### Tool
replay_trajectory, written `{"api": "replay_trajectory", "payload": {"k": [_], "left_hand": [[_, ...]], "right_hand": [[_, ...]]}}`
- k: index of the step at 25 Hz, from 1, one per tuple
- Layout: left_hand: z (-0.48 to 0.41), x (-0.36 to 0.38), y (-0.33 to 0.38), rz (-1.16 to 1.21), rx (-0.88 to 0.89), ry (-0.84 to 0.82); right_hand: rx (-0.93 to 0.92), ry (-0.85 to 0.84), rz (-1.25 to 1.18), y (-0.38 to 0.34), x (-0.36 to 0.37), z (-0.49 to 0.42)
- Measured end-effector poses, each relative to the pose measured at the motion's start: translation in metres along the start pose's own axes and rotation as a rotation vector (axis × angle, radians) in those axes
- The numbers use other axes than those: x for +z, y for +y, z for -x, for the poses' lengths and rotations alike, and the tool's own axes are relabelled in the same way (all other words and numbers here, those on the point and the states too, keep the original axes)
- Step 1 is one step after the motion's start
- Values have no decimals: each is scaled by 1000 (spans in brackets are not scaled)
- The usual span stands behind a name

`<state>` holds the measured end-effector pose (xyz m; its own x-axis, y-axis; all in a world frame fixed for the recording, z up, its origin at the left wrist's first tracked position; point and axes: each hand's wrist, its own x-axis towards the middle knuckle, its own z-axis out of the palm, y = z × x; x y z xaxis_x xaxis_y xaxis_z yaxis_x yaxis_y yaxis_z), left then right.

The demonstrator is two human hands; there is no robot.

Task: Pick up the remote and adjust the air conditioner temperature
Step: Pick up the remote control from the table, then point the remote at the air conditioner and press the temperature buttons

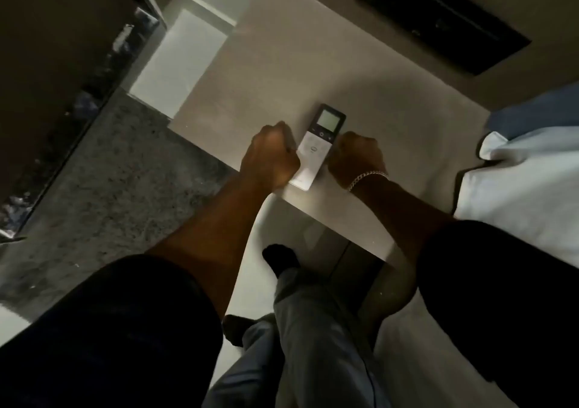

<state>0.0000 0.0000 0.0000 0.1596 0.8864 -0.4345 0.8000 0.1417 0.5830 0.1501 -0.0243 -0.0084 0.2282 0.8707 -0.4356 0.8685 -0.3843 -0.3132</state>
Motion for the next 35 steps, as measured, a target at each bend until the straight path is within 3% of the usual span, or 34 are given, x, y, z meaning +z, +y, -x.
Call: {"api": "replay_trajectory", "payload": {"k": [2, 6, 13, 17, 20, 23, 35], "left_hand": [[-9, 15, -2, -34, 60, -33], [-15, 39, 3, 98, -30, -40], [4, 32, 13, 551, -440, 9], [36, -25, 11, 772, -539, 182], [70, -98, 15, 994, -467, 333], [112, -187, 19, 1140, -315, 447], [359, -516, 72, 853, 162, 1088]], "right_hand": [[125, 42, -154, 3, 13, -7], [308, 107, -519, 0, 33, -12], [264, -1, -708, -14, 25, 1], [31, -127, -703, -64, -12, 22], [-163, -176, -702, -123, -58, 39], [-325, -324, -870, -197, -114, 69], [-1107, -527, -982, -486, -320, 283]]}}
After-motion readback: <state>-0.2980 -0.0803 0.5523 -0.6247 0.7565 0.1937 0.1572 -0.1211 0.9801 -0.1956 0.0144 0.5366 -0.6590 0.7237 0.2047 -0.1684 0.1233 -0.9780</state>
